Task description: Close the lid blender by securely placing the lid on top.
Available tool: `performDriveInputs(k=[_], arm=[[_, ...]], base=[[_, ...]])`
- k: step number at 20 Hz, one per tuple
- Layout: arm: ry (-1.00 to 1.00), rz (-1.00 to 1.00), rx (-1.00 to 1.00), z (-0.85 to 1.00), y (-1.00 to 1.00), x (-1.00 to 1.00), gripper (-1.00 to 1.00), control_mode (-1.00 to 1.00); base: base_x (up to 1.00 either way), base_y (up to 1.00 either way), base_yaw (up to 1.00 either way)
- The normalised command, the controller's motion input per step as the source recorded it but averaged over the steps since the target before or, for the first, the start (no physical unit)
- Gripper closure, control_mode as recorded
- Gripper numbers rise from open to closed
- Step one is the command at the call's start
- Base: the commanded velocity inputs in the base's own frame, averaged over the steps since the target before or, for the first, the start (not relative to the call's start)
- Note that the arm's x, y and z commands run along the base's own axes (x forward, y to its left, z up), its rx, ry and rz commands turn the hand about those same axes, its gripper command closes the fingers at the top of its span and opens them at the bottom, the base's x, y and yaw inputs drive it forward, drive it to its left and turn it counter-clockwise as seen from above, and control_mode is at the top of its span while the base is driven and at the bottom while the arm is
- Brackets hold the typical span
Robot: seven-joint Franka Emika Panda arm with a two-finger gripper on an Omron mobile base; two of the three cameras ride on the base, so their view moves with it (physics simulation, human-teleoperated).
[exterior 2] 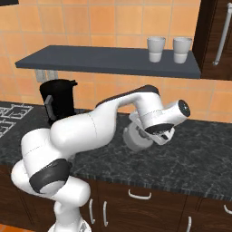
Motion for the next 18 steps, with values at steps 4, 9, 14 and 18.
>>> performDriveInputs(k=[4,9,14,18], arm=[[-0.42,-0.24,0.07,1.0,0.69,-0.03,1.0,-1.0],[-0.38,-0.26,-0.01,1.0,1.0,0.0,1.0,-1.0],[-0.21,-0.23,0.0,1.0,1.0,0.0,1.0,-1.0],[0.01,-0.1,0.0,1.0,1.0,0.0,1.0,-1.0]], base=[[0.0,0.0,0.0],[0.0,0.0,0.0],[0.0,0.0,0.0],[0.0,0.0,0.0]])
